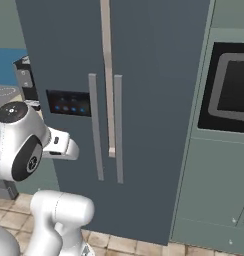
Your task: Retrieve the chicken drumstick from the fridge and place it on the saucepan with marinade on the stove.
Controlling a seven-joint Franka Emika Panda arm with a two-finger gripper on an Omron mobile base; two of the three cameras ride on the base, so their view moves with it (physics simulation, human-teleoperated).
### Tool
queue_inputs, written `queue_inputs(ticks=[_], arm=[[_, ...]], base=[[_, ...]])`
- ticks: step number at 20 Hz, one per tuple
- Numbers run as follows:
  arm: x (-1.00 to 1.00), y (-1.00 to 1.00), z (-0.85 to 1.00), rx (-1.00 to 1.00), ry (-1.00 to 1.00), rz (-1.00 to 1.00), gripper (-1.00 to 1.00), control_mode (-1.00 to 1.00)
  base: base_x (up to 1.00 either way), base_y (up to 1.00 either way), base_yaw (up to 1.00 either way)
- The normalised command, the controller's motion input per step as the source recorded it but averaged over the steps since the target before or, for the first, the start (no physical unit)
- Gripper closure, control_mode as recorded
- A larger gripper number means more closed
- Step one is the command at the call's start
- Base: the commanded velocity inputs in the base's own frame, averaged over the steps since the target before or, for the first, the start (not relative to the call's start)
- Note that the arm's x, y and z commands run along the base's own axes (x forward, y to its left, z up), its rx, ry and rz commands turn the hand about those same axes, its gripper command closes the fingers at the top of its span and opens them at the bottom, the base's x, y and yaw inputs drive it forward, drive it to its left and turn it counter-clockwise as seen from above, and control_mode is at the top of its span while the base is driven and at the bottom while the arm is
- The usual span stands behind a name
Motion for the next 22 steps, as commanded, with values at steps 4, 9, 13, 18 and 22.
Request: queue_inputs(ticks=[4, 9, 13, 18, 22], arm=[[0.0, 0.0, 0.0, 0.0, 0.0, 0.0, -1.0, 1.0], [0.0, 0.0, 0.0, 0.0, 0.0, 0.0, -1.0, 1.0], [0.0, 0.0, 0.0, 0.0, 0.0, 0.0, -1.0, 1.0], [0.0, 0.0, 0.0, 0.0, 0.0, 0.0, -1.0, 1.0], [0.0, 0.0, 0.0, 0.0, 0.0, 0.0, -1.0, 1.0]], base=[[-0.6, -0.16, 0.0], [-0.25, -0.21, 0.0], [0.09, -0.16, 0.0], [0.23, -0.28, 0.0], [0.34, -0.35, 0.0]])
